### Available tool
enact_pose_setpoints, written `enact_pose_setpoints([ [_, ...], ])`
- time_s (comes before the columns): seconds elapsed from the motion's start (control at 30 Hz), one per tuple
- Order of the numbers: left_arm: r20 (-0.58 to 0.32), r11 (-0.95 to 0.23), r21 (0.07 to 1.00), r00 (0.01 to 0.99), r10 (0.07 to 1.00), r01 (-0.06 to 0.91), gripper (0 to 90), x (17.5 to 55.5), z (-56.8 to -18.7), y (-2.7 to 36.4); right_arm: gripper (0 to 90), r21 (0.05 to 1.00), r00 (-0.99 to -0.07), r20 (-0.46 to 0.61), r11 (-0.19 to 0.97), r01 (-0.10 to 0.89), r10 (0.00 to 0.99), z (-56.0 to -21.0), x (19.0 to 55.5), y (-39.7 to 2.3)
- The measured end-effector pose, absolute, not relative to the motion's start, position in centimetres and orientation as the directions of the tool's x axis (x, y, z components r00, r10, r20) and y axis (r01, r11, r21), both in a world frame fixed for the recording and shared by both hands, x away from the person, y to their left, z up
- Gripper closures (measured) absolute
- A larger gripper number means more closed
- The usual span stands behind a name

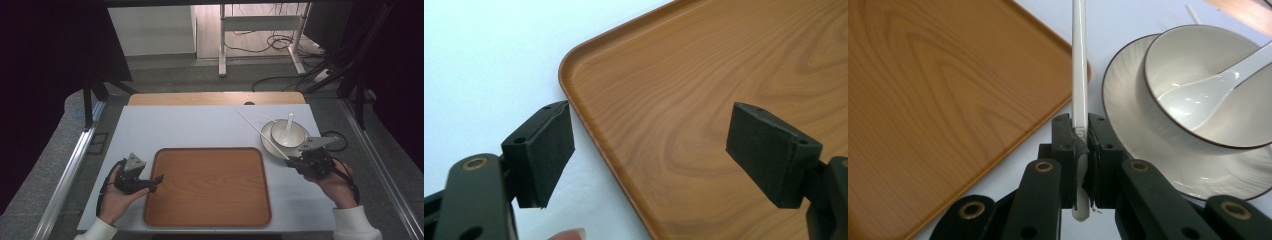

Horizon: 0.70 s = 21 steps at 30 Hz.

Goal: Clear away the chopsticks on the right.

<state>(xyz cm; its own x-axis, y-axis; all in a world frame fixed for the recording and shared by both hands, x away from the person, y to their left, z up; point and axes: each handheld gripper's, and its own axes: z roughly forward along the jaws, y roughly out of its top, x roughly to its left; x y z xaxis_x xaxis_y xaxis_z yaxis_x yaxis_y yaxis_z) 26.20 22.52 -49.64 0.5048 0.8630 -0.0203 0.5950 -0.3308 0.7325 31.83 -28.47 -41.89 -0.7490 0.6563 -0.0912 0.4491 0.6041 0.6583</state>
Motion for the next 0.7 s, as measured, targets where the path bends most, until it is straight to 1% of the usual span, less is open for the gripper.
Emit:
enact_pose_setpoints([
  [0.27, -0.016, -0.329, 0.736, 0.501, 0.865, 0.591, 19.1, 26.0, -49.5, 22.7, 83.8, 0.638, -0.774, -0.067, 0.624, 0.451, 0.629, -42.8, 31.2, -26.8],
  [0.33, -0.016, -0.328, 0.735, 0.499, 0.866, 0.593, 19.1, 26.0, -49.5, 22.7, 83.7, 0.631, -0.786, -0.064, 0.635, 0.445, 0.615, -43.1, 31.0, -26.3],
  [0.53, -0.013, -0.333, 0.732, 0.501, 0.865, 0.594, 19.2, 25.9, -49.6, 22.6, 83.7, 0.603, -0.837, -0.087, 0.697, 0.388, 0.541, -43.7, 30.4, -23.8],
  [0.7, -0.011, -0.332, 0.731, 0.497, 0.868, 0.596, 19.3, 25.7, -49.6, 22.8, 83.7, 0.583, -0.857, -0.065, 0.717, 0.383, 0.511, -44.5, 30.4, -22.1],
])
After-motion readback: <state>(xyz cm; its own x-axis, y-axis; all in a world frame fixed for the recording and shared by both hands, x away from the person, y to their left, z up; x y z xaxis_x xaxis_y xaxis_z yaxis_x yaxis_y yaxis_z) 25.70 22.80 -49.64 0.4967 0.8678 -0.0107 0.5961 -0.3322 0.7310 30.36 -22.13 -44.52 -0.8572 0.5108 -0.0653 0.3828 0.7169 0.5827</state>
